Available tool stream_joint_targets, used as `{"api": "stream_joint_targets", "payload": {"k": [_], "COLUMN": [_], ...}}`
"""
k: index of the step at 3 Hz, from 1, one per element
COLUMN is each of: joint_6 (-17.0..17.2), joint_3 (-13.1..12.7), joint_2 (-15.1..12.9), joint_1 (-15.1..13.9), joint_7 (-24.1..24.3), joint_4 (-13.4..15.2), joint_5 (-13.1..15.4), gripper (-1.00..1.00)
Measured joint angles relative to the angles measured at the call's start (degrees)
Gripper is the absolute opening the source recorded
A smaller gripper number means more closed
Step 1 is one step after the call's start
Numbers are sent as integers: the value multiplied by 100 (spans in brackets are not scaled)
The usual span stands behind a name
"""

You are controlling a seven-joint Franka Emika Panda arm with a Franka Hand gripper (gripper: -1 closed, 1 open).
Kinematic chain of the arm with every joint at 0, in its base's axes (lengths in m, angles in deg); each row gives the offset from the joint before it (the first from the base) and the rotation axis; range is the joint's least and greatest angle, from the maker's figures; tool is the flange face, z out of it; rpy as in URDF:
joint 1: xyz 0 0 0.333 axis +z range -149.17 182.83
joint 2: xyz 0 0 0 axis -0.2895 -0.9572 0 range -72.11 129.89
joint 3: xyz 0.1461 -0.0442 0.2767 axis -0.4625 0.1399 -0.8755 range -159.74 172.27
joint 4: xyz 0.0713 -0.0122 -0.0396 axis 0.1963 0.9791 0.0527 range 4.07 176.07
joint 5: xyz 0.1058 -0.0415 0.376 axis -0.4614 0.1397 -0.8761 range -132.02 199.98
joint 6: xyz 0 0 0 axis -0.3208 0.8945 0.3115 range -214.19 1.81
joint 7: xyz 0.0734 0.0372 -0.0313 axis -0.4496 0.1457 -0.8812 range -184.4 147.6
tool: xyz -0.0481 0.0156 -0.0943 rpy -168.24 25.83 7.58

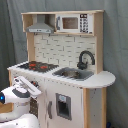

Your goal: Play with the kitchen

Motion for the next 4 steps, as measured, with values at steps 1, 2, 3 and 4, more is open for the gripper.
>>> {"api": "stream_joint_targets", "payload": {"k": [1,2,3,4], "joint_6": [-20,-41,-53,-65], "joint_3": [1,2,6,9], "joint_2": [0,0,0,0], "joint_1": [-3,-6,-6,-5], "joint_7": [669,1290,1910,2483], "joint_4": [-1,-1,-1,-1], "joint_5": [-1,-3,-4,-6], "gripper": [-100,-100,-100,-100]}}
